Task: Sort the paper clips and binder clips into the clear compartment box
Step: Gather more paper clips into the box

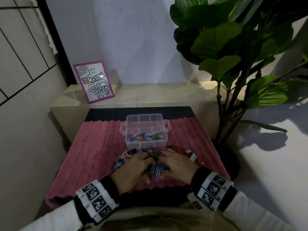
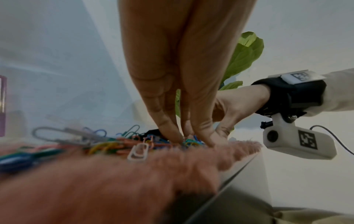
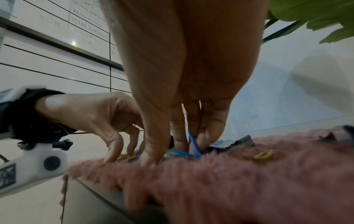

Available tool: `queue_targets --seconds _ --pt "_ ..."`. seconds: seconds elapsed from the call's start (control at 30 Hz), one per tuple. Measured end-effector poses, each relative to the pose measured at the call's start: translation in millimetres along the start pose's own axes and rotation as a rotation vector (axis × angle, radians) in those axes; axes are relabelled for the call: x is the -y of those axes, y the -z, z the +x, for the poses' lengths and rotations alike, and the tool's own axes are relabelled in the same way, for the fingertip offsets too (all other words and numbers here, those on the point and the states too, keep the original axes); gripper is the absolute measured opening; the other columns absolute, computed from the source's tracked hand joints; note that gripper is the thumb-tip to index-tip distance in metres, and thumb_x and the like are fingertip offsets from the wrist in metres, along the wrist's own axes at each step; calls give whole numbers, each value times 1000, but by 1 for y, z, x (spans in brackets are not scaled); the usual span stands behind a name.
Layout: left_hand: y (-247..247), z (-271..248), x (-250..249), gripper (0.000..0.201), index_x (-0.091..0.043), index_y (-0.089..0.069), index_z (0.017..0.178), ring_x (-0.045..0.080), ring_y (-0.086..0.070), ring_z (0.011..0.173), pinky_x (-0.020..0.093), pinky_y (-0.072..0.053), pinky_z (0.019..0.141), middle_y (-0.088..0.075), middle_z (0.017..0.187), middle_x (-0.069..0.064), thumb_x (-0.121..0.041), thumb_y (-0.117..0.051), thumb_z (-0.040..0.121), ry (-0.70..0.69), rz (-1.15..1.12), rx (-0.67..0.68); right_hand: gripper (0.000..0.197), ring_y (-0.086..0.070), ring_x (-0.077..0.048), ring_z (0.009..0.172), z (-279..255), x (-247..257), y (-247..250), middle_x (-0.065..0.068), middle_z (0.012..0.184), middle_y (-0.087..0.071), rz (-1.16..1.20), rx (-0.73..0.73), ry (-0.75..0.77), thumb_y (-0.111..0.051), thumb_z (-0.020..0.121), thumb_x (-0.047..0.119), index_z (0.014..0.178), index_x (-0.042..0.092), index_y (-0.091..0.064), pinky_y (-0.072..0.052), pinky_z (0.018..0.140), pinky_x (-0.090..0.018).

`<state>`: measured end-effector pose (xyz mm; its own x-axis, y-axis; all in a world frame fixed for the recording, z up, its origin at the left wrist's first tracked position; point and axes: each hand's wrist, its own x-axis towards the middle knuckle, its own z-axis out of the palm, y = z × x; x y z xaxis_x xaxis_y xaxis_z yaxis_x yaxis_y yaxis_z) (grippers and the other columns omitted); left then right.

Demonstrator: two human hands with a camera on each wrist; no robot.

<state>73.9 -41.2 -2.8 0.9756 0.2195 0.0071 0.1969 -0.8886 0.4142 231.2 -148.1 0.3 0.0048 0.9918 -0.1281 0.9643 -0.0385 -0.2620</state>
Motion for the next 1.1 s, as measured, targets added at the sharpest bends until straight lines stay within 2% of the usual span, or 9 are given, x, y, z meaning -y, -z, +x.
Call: queue_targets --seconds 0.1,0.27,0.37,0.47,0.57,0.63,0.8,0.97,1.1 --pt "0 -4 -1 50 -14 -51 121 17 -55 107 13 -31 85 -49 126 0 1 -63 75 -12 24 -4 40 -39 -21 114 4 0 -1 -8 117 -52 16 12 -14 -66 78 22 114 9 -54 -36 89 -33" --pt "3 2 -8 32 -15 -51 114 24 -57 102 35 -45 78 -52 118 4 -7 -55 84 -16 174 12 20 -50 -25 103 12 -5 1 -11 103 -58 107 -46 -25 -66 80 18 96 8 -60 -43 85 -37" --pt "2 7 -13 24 -10 -49 115 32 -55 102 44 -48 77 -51 117 10 -11 -43 91 -12 277 85 18 -55 -20 88 14 -10 3 -11 94 -62 213 -87 -19 -69 77 14 93 5 -64 -40 75 -26" --pt "0 10 -13 25 -9 -50 115 32 -55 102 44 -48 77 -51 117 11 -12 -39 93 -41 310 84 17 -52 -2 69 10 -19 12 4 75 -58 383 -142 -100 -74 72 10 88 6 -69 -37 64 -9" --pt "1 11 -9 24 -9 -56 111 29 -57 100 40 -47 80 -56 112 10 -15 -44 92 -41 227 31 15 -55 11 56 4 -30 18 18 60 -56 534 -209 -205 -75 70 5 84 4 -71 -38 56 -3" --pt "5 13 -6 17 -9 -62 99 24 -60 94 35 -47 81 -63 103 8 -14 -50 89 -25 123 -16 12 -55 10 47 1 -35 19 16 49 -59 657 -261 -258 -73 72 1 84 2 -71 -40 51 -3" --pt "25 14 0 12 -6 -67 80 -1 -61 57 9 -47 63 -66 69 -10 -2 -57 85 103 -235 -98 10 -60 6 52 -3 -43 20 -2 67 -66 800 -335 -271 -71 73 -2 83 0 -71 -48 56 -8" --pt "38 9 5 9 -2 -70 84 -5 -62 54 8 -51 60 -65 57 -15 -1 -61 83 216 -436 -157 18 -63 0 58 -2 -41 16 -8 72 -68 833 -356 -263 -68 75 -5 90 2 -72 -52 56 -11" --pt "40 -3 15 11 -7 -70 80 -3 -63 53 8 -49 57 -65 50 -15 0 -62 82 281 -487 -184 18 -64 -18 67 -2 -39 18 -13 75 -66 809 -351 -248 -68 75 -5 76 14 -69 -53 56 -14"
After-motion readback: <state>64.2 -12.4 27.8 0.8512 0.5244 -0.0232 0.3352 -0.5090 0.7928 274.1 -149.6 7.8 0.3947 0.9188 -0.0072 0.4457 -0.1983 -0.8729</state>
